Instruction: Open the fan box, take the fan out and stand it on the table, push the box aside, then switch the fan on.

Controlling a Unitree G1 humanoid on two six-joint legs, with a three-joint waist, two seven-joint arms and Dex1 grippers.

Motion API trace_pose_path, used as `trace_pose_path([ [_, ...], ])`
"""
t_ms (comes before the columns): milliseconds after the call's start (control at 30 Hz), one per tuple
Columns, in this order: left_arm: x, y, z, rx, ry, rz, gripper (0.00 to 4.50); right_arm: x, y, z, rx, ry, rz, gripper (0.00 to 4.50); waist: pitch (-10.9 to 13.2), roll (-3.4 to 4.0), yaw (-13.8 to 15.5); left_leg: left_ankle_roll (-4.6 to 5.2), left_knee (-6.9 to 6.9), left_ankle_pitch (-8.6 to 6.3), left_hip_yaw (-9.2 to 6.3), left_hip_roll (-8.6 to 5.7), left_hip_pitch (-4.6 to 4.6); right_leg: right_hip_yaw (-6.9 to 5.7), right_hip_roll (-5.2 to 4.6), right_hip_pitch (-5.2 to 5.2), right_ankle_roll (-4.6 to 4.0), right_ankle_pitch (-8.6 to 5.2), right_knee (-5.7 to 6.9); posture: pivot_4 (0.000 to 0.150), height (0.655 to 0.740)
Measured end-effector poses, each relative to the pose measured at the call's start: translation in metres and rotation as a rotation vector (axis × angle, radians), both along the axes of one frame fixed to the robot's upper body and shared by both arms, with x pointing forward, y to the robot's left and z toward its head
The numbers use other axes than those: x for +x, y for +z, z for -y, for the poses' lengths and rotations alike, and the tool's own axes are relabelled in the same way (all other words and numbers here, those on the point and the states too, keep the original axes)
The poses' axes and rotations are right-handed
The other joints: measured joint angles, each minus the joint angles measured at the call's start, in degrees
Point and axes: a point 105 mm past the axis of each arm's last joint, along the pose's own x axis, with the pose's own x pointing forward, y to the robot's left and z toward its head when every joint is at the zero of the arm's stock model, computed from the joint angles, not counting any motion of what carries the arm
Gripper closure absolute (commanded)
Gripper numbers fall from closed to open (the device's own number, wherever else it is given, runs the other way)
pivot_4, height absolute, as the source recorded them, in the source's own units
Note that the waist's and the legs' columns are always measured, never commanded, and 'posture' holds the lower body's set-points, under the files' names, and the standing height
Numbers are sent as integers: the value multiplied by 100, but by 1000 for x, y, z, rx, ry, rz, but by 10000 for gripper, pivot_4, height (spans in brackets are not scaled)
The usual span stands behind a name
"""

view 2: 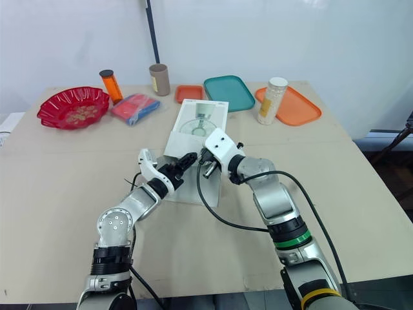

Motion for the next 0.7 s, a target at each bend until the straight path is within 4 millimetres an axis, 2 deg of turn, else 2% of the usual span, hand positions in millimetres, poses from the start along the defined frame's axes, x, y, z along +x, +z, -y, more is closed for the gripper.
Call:
trace_pose_path([
  [300,0,-2,-1,8,7,-14,341,0,0,0,0,0,0,45000,0,0,0,0,0,0,0,0,0,0,0,0,0,0,0,1500,7400],
  [433,0,-3,-1,11,11,-20,11326,0,0,0,0,0,0,45000,0,0,0,0,0,0,0,0,0,0,0,0,0,0,0,1500,7400],
  [700,0,-3,0,14,4,-23,11326,0,0,0,-1,1,-1,45000,0,0,0,0,0,0,0,0,0,0,0,0,0,0,0,1500,7400],
])
